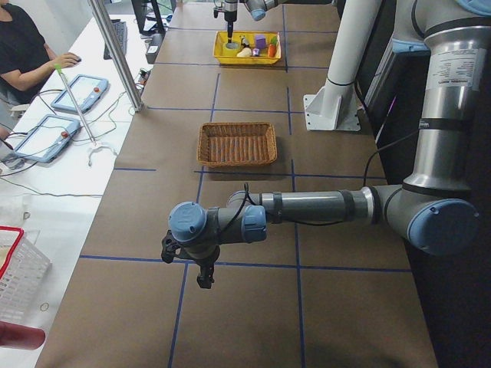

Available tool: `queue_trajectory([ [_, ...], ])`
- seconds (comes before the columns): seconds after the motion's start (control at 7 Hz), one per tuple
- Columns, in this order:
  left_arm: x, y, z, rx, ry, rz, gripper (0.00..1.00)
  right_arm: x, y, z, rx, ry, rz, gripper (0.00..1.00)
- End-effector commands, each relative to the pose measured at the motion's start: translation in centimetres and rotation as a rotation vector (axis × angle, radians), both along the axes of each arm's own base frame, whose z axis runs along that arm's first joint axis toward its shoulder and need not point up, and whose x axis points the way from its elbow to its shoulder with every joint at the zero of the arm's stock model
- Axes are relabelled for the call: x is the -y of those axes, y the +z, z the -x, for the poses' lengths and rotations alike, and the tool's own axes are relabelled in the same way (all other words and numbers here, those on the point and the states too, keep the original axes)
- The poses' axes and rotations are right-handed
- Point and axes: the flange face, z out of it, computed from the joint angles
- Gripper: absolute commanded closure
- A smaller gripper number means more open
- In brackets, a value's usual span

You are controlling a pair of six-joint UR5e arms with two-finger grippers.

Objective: Move tape to another basket

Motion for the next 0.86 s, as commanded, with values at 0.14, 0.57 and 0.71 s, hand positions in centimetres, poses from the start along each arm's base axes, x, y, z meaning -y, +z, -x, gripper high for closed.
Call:
queue_trajectory([
  [0.14, 0.0, 0.0, 0.0, 0.0, 0.0, 0.0, 0.0, 0.28, 1.93, 2.06, -0.024, -0.025, 0.032, 0.01],
  [0.57, 0.0, 0.0, 0.0, 0.0, 0.0, 0.0, 0.0, 0.39, 1.64, 1.9, -0.016, -0.034, 0.023, 0.82],
  [0.71, 0.0, 0.0, 0.0, 0.0, 0.0, 0.0, 0.0, 0.41, 1.38, 1.82, -0.011, -0.034, 0.017, 0.98],
])
